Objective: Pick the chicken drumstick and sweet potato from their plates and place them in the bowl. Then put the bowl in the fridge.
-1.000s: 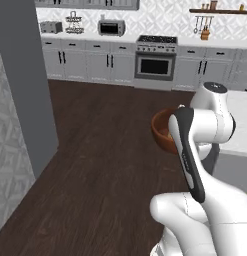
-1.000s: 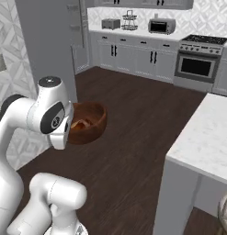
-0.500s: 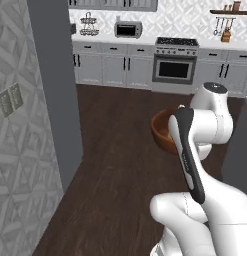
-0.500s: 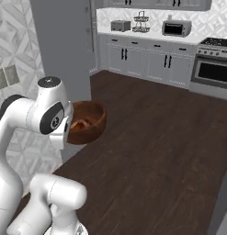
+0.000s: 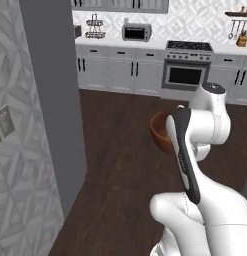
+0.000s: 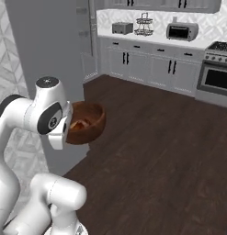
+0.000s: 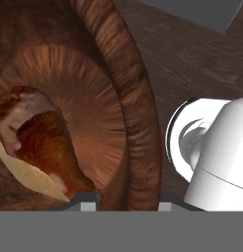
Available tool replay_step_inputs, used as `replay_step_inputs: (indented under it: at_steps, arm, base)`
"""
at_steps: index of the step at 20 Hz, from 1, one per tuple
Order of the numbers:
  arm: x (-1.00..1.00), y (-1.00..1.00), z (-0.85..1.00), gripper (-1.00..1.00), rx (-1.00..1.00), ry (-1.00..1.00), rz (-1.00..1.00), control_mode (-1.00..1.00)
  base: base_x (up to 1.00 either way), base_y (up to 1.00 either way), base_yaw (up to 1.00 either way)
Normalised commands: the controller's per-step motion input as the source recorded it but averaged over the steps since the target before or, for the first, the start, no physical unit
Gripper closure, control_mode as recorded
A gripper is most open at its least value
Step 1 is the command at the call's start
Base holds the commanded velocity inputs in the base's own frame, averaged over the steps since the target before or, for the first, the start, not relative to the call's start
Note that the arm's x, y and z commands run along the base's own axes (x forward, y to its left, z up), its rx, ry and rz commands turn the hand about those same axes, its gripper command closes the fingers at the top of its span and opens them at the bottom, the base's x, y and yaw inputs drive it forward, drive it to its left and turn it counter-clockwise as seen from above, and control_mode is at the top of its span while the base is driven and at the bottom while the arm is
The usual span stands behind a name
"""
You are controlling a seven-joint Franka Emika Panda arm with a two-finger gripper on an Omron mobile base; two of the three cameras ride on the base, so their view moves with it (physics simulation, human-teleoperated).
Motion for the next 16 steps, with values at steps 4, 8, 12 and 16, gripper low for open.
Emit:
replay_step_inputs:
  at_steps: [4,8,12,16]
  arm:
    - [0.00,0.00,0.00,1.00,0.00,0.00,0.00,1.00]
    - [0.00,0.00,0.00,1.00,0.00,0.00,0.00,1.00]
    - [0.00,0.00,0.00,1.00,0.00,0.00,0.00,1.00]
    - [0.00,0.00,0.00,1.00,0.00,0.00,0.00,1.00]
  base:
    - [1.00,-0.90,0.31]
    - [1.00,-0.39,0.66]
    - [0.75,-0.31,0.79]
    - [0.24,-1.00,0.42]
